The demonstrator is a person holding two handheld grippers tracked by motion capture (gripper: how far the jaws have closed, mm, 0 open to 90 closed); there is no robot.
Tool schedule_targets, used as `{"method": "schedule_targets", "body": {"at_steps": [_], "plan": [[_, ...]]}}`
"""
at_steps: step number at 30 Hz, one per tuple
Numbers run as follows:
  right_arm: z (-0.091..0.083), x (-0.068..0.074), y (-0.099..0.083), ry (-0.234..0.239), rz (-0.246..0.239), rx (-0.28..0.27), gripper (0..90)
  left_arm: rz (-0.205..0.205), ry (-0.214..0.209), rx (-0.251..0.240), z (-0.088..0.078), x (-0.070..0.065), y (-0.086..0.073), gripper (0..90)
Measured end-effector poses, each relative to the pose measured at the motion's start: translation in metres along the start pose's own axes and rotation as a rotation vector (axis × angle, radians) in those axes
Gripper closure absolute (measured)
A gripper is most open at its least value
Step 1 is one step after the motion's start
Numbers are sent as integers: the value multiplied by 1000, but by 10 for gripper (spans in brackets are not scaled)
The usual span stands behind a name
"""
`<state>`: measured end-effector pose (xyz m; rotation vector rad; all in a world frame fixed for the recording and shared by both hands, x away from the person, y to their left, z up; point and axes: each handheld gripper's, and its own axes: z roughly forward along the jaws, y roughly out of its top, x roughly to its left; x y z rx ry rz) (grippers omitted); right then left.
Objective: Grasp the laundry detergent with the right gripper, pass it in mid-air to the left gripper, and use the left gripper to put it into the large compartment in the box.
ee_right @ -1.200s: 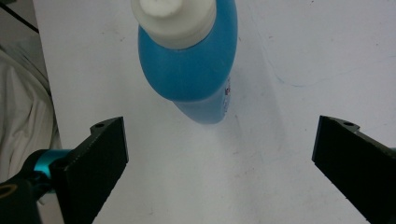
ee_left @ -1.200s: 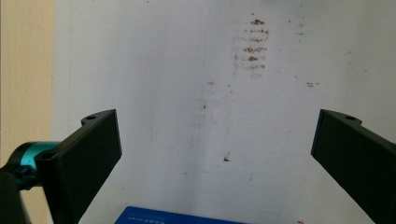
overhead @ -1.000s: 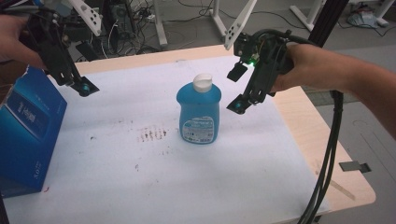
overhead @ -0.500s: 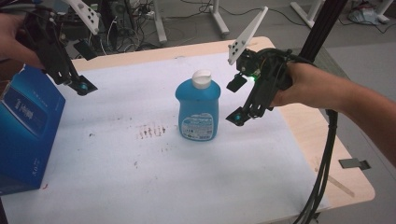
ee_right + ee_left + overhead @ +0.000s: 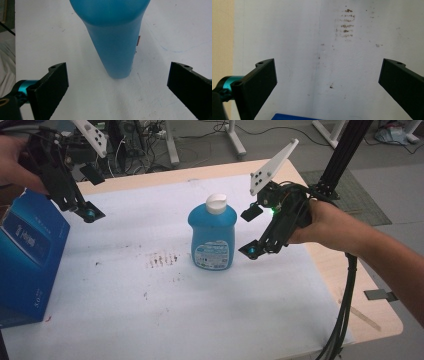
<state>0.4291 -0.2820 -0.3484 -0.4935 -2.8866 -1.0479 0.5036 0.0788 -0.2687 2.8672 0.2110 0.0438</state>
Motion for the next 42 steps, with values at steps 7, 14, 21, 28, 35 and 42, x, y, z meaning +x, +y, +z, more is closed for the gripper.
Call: {"method": "schedule_targets", "body": {"at_steps": [7,14,21,28,35,42], "plan": [[5,0,-7,-6,8,-49,29,-1,-2,1,1,0,0,17],[9,-1,-12,-4,10,-85,29,-2,-4,2,2,1,0,17],[11,-1,-13,-2,8,-107,30,-5,-6,0,3,1,-1,17],[11,0,-18,-2,11,-158,30,-4,-4,2,2,1,-1,17],[11,1,-20,-1,15,-196,29,-6,-3,0,2,0,-1,16],[20,1,-17,0,9,-235,30,-4,-5,-1,3,1,-1,17]]}}
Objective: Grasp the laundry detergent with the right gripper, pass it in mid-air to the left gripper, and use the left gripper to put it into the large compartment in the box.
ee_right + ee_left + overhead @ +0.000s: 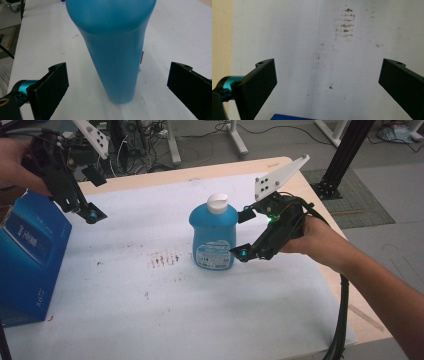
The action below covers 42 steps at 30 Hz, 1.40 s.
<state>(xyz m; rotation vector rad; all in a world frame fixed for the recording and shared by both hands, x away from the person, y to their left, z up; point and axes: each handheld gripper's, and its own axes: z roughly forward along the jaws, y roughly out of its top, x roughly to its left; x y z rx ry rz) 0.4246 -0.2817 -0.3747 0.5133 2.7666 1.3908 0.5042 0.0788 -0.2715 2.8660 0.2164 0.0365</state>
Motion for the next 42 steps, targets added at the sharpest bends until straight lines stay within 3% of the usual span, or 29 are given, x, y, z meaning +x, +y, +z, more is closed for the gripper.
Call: {"method": "schedule_targets", "body": {"at_steps": [6,12,29,33,35,42], "plan": [[16,-1,-5,14,15,-44,29,-2,0,3,0,0,-1,17],[20,0,-5,5,6,-77,30,-4,-2,6,1,0,-2,17],[36,1,-5,12,10,-108,33,-3,0,12,1,0,-1,17],[39,1,-5,7,6,-128,64,-1,1,11,1,0,-1,17],[38,0,-5,11,-5,-142,168,-1,0,8,1,0,-1,17],[40,1,-8,-9,2,-169,172,-5,-2,10,1,0,-3,16]]}}
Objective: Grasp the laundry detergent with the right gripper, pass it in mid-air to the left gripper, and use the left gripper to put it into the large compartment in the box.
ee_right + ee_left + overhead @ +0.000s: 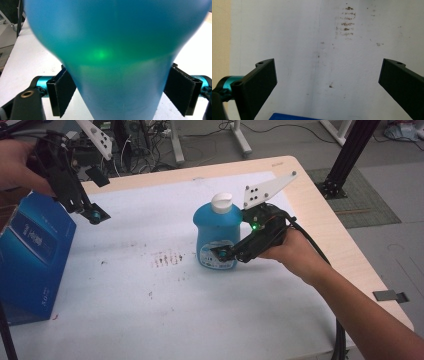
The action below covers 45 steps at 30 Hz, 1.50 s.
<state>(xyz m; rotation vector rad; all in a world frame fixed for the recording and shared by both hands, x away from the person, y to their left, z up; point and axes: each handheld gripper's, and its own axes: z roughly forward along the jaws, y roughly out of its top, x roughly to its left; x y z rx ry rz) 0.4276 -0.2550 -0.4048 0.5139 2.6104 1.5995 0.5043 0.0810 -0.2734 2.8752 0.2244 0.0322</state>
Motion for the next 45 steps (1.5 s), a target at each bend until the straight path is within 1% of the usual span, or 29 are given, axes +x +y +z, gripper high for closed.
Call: {"method": "schedule_targets", "body": {"at_steps": [1,4,10,11,13,14,18,20,27,28,31,37,45], "plan": [[0,0,-1,1,-3,-2,225,-1,0,-1,0,0,0,17],[0,1,-3,-1,-4,-15,245,3,0,1,0,0,0,17],[1,1,-4,-5,-6,-11,264,2,0,-1,0,0,0,17],[1,1,-5,-8,-6,-16,286,3,-1,0,0,0,0,17],[1,1,-5,-12,-8,-19,296,2,-1,-1,0,0,0,17],[1,1,-6,-9,-8,-21,320,2,-1,1,0,0,0,17],[1,1,-7,-13,-13,-23,329,2,-1,-1,0,0,0,17],[1,2,-8,-19,-15,-29,353,3,-2,-2,1,0,0,17],[1,3,-8,-22,-23,-30,380,-1,-1,-4,1,1,0,17],[2,3,-8,-28,-24,-34,394,0,-1,-3,1,1,0,17],[2,3,-9,-31,-25,-41,396,-2,-2,-5,1,1,0,17],[2,5,-11,-48,-42,-54,420,-1,-3,-2,1,1,0,17],[2,6,-11,-61,-61,-54,437,0,-5,-2,2,1,-1,17]]}}
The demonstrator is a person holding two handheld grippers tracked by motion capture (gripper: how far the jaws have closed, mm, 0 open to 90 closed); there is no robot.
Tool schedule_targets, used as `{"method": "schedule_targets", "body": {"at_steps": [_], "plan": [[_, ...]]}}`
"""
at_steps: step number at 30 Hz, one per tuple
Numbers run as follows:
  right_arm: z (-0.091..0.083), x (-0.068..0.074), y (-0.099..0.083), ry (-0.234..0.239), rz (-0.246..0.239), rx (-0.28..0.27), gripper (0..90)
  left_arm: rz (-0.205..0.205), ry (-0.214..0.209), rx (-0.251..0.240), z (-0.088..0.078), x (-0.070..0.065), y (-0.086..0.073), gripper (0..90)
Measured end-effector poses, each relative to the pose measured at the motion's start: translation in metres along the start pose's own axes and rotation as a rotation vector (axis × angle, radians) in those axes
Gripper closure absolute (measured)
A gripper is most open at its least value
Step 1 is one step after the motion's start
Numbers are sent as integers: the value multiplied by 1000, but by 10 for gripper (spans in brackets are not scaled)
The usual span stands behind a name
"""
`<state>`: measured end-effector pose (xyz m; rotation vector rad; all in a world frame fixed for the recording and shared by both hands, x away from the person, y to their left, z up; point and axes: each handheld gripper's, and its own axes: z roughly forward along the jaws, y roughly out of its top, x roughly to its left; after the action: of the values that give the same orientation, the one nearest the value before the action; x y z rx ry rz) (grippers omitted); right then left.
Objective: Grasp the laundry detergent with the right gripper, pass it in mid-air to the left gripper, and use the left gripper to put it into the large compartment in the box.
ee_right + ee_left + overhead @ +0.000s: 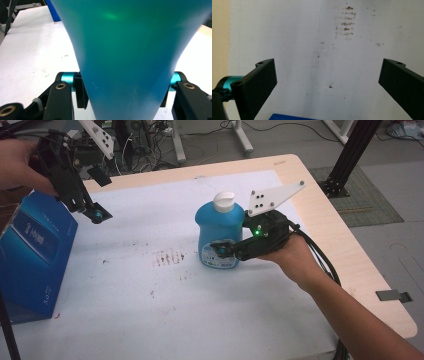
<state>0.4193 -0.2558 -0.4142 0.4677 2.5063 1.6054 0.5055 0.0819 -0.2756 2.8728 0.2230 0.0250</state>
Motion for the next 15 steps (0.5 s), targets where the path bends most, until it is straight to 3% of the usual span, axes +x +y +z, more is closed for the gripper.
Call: {"method": "schedule_targets", "body": {"at_steps": [15], "plan": [[-4,3,7,-18,-14,8,465,6,6,-5,-3,-4,1,17]]}}
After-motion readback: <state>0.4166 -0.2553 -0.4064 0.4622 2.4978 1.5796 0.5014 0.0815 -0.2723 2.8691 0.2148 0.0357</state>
